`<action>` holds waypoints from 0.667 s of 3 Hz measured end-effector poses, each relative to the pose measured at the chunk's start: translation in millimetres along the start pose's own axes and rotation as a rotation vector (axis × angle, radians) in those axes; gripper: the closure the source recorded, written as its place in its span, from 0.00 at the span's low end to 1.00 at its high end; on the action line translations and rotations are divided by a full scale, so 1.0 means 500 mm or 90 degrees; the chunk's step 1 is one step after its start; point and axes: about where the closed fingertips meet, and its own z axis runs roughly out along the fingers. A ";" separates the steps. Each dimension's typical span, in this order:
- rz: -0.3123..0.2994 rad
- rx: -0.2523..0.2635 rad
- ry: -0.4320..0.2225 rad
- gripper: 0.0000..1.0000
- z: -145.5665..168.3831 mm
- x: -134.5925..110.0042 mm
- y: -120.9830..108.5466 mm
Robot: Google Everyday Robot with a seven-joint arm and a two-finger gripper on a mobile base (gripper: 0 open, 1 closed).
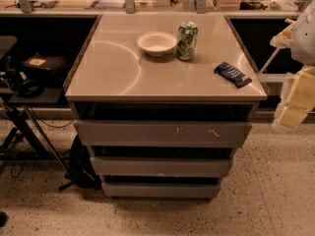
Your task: Open top drawer
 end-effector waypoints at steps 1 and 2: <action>0.000 0.000 0.000 0.00 0.000 0.000 0.000; -0.011 0.010 -0.017 0.00 0.028 -0.004 0.031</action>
Offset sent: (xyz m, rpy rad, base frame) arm -0.0405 0.0310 -0.0726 0.0700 -0.0847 0.0789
